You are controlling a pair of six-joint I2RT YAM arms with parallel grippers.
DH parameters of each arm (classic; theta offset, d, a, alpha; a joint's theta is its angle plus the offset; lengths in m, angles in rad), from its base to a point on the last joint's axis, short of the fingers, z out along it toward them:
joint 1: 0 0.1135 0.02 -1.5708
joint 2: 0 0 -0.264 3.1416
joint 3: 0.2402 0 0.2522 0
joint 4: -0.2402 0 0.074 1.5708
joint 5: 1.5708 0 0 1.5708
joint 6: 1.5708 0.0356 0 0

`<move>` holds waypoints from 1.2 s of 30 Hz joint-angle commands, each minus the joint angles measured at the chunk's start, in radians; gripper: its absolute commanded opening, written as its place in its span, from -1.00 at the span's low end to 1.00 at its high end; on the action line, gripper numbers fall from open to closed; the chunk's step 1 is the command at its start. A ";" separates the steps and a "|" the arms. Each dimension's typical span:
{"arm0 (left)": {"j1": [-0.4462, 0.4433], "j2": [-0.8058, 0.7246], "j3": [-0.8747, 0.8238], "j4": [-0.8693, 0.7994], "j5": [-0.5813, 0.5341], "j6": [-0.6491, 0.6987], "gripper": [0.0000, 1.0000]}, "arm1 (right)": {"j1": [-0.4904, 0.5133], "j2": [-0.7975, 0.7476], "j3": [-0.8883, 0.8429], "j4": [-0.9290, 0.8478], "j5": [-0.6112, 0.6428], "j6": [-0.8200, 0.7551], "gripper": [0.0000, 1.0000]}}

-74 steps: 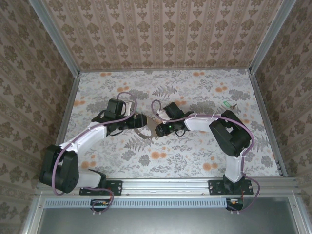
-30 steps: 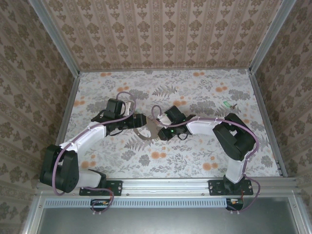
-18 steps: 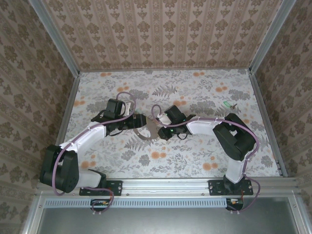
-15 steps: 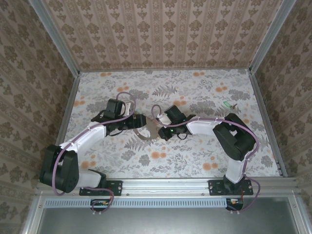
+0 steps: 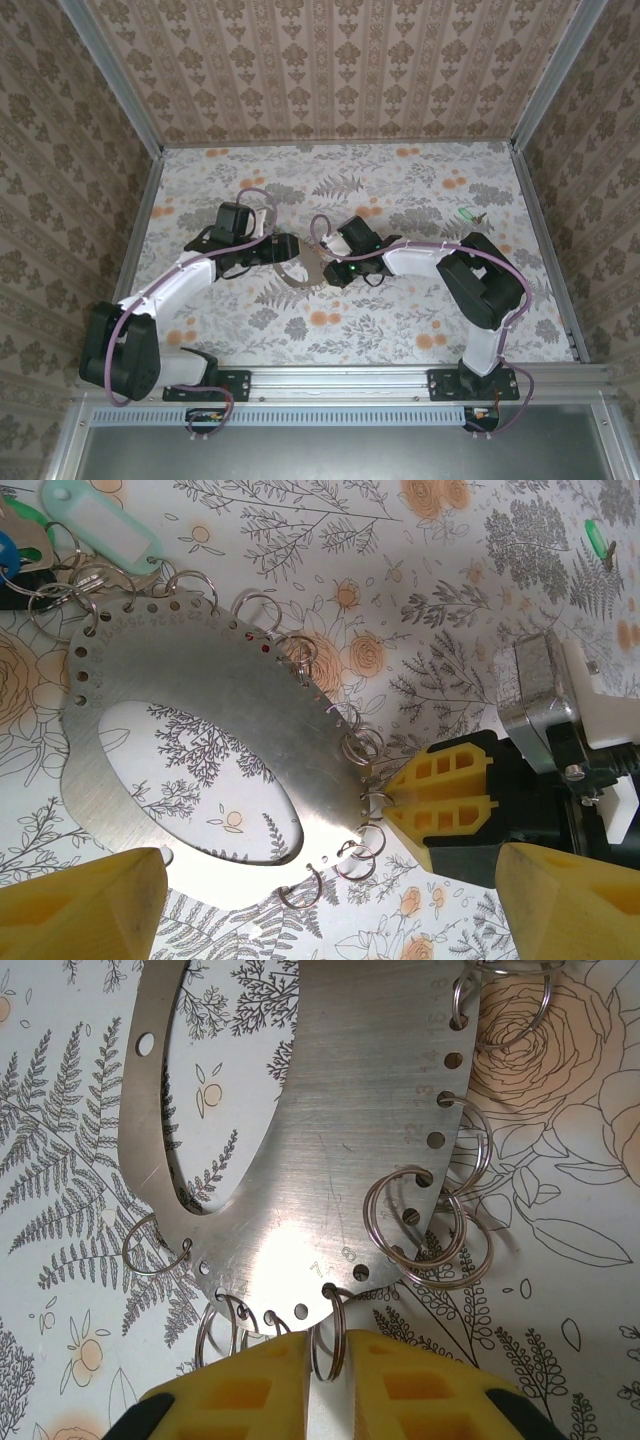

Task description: Put the keys on the keyring

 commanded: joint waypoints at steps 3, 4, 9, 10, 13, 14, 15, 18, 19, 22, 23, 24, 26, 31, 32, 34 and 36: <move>0.010 -0.027 0.013 -0.035 0.000 0.023 0.73 | 0.007 0.016 0.010 0.007 -0.025 -0.016 -0.65; 0.010 -0.028 0.015 -0.037 -0.001 0.025 0.73 | 0.007 0.017 0.011 0.005 -0.029 -0.017 -0.65; 0.015 -0.032 0.022 -0.051 -0.004 0.034 0.73 | 0.009 0.018 0.009 0.011 -0.035 -0.018 -0.57; 0.017 -0.035 0.021 -0.050 -0.004 0.033 0.73 | 0.008 0.020 0.008 0.012 -0.034 -0.018 -0.56; 0.018 -0.041 0.023 -0.052 -0.005 0.033 0.73 | 0.009 0.025 0.009 0.014 -0.033 -0.017 -0.55; 0.018 -0.043 0.023 -0.054 -0.005 0.032 0.72 | 0.008 0.028 0.009 0.015 -0.033 -0.018 -0.56; 0.018 -0.044 0.023 -0.055 -0.005 0.032 0.73 | 0.009 0.029 0.009 0.015 -0.035 -0.018 -0.58; 0.019 -0.052 0.024 -0.059 -0.008 0.034 0.73 | 0.009 0.036 0.013 0.017 -0.035 -0.019 -0.65; 0.019 -0.055 0.024 -0.061 -0.008 0.034 0.73 | 0.009 0.040 0.014 0.016 -0.035 -0.019 -0.67; 0.021 -0.059 0.026 -0.065 -0.010 0.037 0.73 | 0.009 0.036 0.014 0.016 -0.030 -0.019 -0.75; 0.021 -0.060 0.026 -0.066 -0.010 0.037 0.73 | 0.008 0.031 0.011 0.019 -0.025 -0.018 -0.78; 0.021 -0.061 0.026 -0.066 -0.011 0.038 0.73 | 0.009 0.024 0.007 0.019 -0.021 -0.019 -0.81; 0.021 -0.061 0.026 -0.069 -0.014 0.042 0.73 | 0.008 0.009 0.003 0.015 -0.017 -0.021 -0.88; 0.021 -0.074 0.029 -0.072 -0.013 0.060 0.70 | 0.010 -0.086 -0.027 0.019 -0.032 -0.029 -1.00; 0.021 -0.080 0.030 -0.073 -0.012 0.066 0.69 | 0.010 -0.118 -0.041 0.025 -0.042 -0.036 -1.00; 0.020 -0.102 0.029 -0.063 0.001 0.084 0.59 | 0.011 -0.197 -0.063 0.030 -0.081 -0.060 -1.00; 0.017 -0.140 0.023 -0.040 0.023 0.095 0.51 | 0.011 -0.279 -0.078 0.037 -0.122 -0.077 -1.00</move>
